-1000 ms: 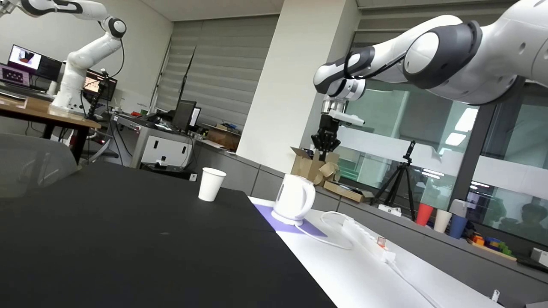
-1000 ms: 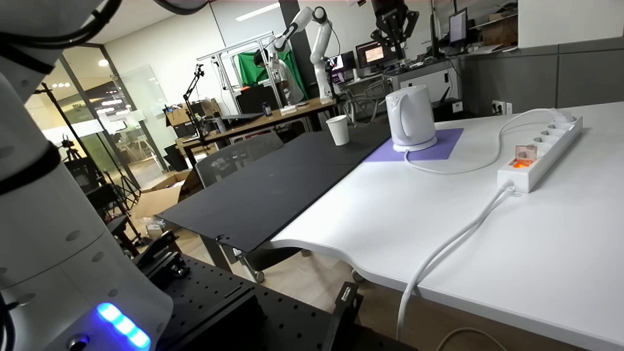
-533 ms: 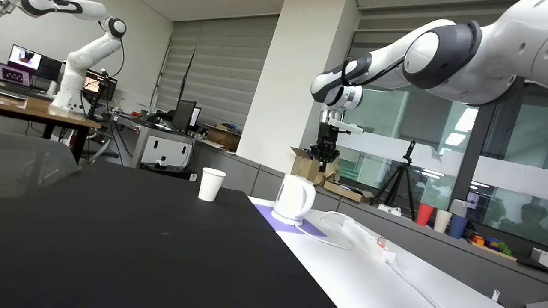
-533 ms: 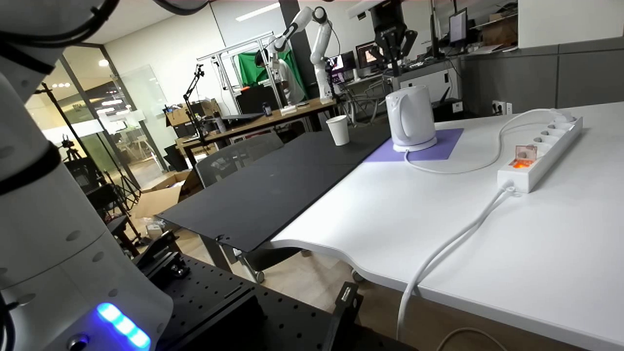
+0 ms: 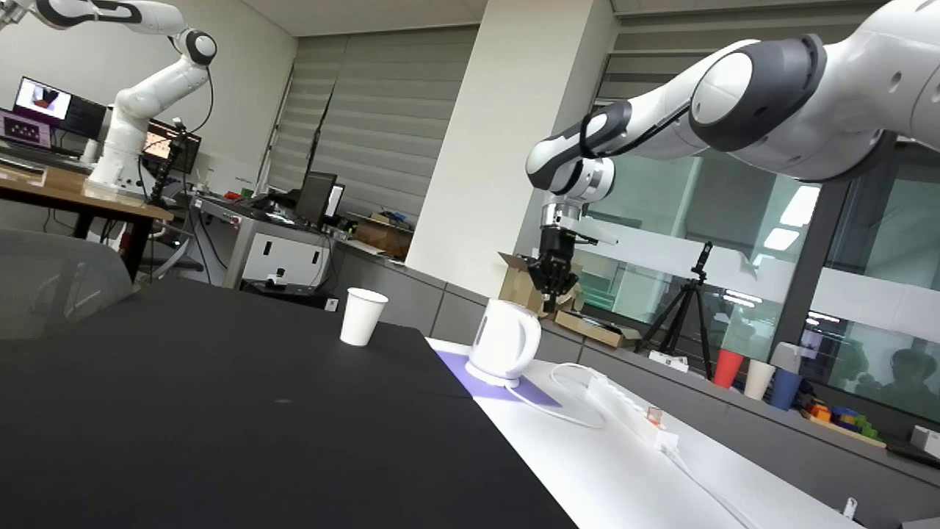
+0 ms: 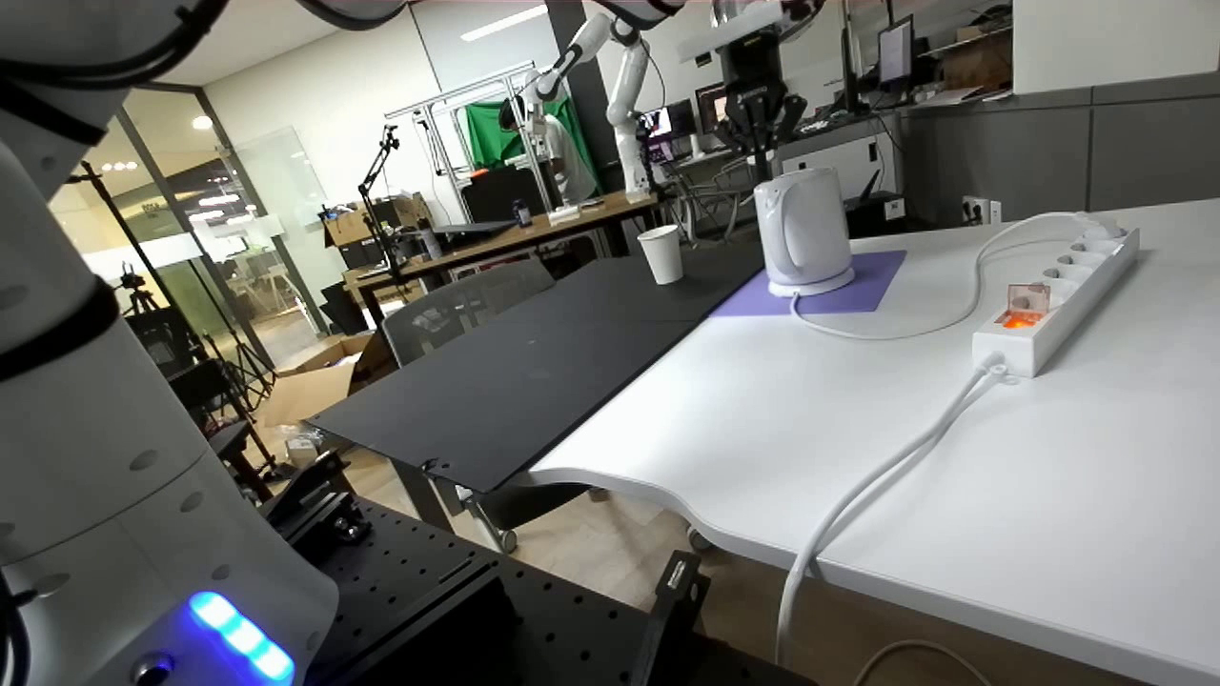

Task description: Switch off the electric kettle

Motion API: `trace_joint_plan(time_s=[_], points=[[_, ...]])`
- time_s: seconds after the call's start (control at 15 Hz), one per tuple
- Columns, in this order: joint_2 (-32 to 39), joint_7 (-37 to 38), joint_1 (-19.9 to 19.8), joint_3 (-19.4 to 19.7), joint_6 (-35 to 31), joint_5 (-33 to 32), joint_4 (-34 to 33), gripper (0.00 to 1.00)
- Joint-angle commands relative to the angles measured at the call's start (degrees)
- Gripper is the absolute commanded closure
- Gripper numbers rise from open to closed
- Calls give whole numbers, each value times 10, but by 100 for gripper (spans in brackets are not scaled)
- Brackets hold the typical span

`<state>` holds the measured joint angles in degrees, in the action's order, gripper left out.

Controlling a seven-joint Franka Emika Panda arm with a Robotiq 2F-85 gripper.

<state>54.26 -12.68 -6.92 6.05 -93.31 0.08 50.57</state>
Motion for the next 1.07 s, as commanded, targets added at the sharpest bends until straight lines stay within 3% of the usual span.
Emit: trace_joint_plan(time_s=[0.0, 0.47, 1.0], points=[[-17, -2, 2, -4, -1, 4, 31, 100], [-100, -6, 15, -2, -153, -3, 173, 100], [-187, 1, 3, -18, -229, -13, 316, 100]])
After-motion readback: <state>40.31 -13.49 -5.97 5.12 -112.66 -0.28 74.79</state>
